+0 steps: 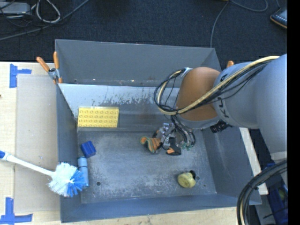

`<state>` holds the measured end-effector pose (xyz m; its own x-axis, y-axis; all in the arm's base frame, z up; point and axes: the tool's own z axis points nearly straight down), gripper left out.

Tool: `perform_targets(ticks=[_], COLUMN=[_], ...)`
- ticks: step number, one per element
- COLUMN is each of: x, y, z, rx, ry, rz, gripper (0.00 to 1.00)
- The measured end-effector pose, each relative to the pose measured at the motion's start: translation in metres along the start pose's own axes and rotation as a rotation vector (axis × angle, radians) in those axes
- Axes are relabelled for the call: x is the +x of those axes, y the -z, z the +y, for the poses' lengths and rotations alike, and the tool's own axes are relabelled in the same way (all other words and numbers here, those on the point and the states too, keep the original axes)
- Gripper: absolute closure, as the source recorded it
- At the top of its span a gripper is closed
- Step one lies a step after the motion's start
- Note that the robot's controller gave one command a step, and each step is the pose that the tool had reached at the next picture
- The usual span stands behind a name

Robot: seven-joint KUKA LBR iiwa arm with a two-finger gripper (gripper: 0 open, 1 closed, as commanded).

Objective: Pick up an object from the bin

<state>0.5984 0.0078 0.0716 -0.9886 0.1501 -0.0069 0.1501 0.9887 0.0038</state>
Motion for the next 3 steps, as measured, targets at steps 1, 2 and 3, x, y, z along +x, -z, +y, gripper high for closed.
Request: perform_targets(ticks=[1,2,3], x=[0.003,0.003,0.001], y=[0.041,0.08,0.114], z=[-0.001,-0.001,0.0], rx=[0.001,0.001,0.0], ry=[-0.001,0.0,0.0], rz=[0.012,0.013,0.008], gripper=[1.0,1.0,1.0])
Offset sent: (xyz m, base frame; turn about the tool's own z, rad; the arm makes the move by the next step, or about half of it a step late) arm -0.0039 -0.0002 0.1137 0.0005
